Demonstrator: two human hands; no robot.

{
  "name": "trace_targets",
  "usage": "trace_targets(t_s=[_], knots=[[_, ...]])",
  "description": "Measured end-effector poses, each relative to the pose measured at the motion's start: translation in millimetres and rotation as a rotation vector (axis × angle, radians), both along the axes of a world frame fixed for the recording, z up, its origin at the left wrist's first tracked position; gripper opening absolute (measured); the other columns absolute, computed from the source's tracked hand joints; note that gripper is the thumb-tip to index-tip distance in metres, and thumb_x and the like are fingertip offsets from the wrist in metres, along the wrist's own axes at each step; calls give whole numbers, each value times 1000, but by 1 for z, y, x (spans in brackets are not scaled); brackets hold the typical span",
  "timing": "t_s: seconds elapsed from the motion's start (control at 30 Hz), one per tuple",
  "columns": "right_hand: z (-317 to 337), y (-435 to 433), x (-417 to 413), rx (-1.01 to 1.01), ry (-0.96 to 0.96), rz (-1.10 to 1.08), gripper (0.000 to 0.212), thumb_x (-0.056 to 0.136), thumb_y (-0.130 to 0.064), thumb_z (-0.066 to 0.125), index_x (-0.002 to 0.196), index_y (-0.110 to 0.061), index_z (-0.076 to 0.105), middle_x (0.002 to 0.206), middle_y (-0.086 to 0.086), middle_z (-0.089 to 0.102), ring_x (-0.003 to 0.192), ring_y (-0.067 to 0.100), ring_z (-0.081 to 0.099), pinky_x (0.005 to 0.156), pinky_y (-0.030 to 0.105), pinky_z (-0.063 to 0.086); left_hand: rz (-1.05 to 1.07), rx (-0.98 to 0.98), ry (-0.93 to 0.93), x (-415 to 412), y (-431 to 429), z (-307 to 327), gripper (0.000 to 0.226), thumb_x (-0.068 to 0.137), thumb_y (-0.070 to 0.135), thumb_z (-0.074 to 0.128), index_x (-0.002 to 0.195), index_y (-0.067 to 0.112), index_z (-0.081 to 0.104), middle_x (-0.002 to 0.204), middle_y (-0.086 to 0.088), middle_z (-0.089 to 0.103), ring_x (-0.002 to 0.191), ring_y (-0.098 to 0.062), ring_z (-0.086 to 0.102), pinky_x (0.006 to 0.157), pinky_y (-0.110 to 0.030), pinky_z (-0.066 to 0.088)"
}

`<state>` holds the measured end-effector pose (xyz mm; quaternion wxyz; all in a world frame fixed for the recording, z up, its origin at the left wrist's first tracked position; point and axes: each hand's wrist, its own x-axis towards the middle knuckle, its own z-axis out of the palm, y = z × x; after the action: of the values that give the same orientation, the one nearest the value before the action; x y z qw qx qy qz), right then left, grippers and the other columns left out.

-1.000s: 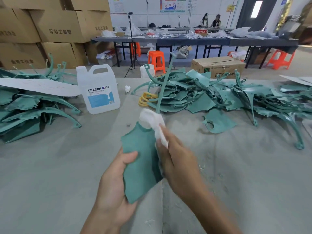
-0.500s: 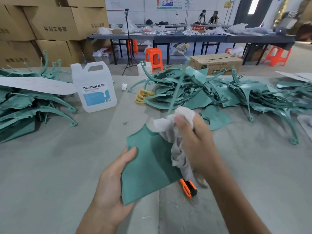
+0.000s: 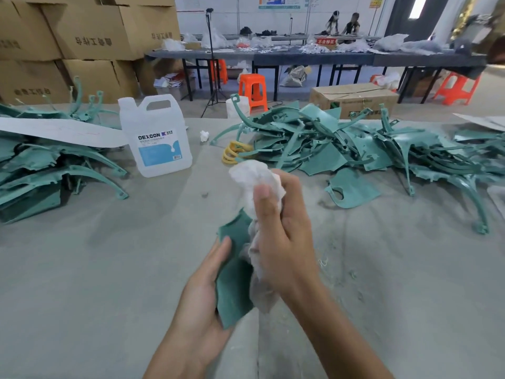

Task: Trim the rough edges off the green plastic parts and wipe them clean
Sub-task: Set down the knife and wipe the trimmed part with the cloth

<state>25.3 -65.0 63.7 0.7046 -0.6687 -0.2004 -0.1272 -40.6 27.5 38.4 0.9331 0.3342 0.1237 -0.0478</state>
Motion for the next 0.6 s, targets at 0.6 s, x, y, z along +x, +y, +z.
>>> trace_targets(t_s=[0.6], knots=[[-36,14,-20,-357,5,-50,22,101,-42,50,100,-23,62,106,-7,52,97,5,52,87,28,42,152,-43,-46,-3,-4,4,51,88,51,54,122,19,73,127,-9,69,114,-23,68,89,-39,58]])
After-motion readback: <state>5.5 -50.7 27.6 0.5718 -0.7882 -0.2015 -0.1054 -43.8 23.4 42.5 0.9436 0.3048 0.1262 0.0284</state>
